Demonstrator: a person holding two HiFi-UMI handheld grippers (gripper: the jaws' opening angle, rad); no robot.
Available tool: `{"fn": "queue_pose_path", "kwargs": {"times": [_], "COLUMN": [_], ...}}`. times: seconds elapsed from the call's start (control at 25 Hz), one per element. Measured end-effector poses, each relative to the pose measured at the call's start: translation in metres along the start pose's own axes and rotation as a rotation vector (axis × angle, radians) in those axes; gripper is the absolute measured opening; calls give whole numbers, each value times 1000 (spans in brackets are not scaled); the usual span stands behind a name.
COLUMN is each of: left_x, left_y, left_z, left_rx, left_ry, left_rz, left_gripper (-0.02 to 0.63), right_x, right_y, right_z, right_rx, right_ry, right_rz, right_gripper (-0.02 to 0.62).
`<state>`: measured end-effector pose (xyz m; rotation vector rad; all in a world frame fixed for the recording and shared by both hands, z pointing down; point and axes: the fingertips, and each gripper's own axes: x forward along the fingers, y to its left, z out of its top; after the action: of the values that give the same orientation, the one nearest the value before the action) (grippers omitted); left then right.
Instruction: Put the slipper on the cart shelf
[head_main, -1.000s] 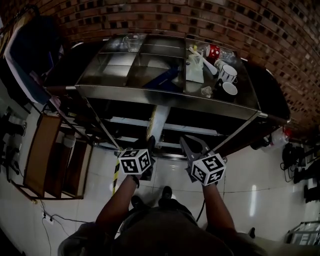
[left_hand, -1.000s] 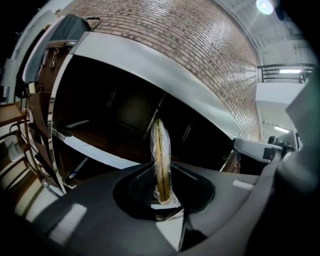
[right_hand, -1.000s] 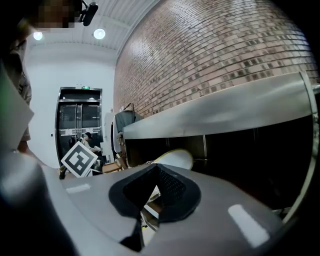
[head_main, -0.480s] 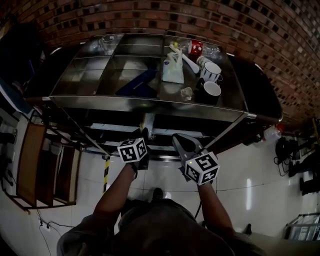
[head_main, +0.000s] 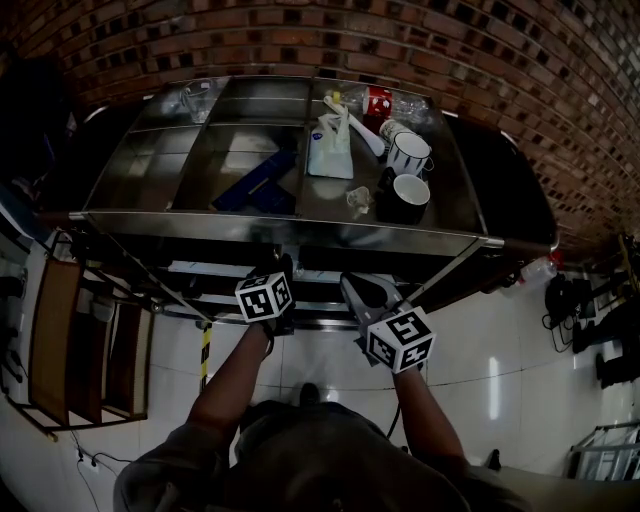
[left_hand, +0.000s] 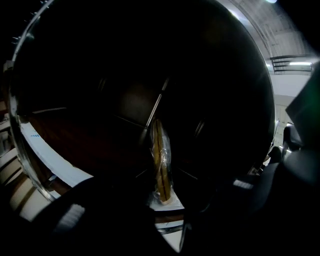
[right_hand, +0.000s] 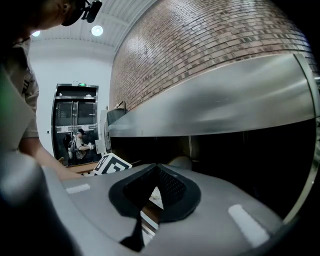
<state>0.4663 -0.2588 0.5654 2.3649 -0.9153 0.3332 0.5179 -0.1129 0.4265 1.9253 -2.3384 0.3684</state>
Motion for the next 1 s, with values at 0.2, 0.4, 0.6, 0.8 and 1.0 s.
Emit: {"fn": "queue_pose_path", "kwargs": {"times": [0.2,0.4,0.6,0.8,1.0], "left_x": [6,3,-9,-31,-68], "left_y": [2,9,23,28,20], "left_z": [1,7,17,28,47], "left_rx": [17,32,79,118,149], "left_ry": [9,-5,-40,-70,-110], "left_rz": [-1,0,32,34,1], "left_gripper": [136,223,339,354,317], "right_x": [4,7,12,18,23], "right_y": [-1,4,13,27,43], "right_z": [-2,-5,-5,-2,5], "right_rx": [6,11,10,11,18], "right_ry": [6,13,11,2,-19], "right_rz": [5,16,29,43,46], "right_gripper": [0,0,0,0,0]}}
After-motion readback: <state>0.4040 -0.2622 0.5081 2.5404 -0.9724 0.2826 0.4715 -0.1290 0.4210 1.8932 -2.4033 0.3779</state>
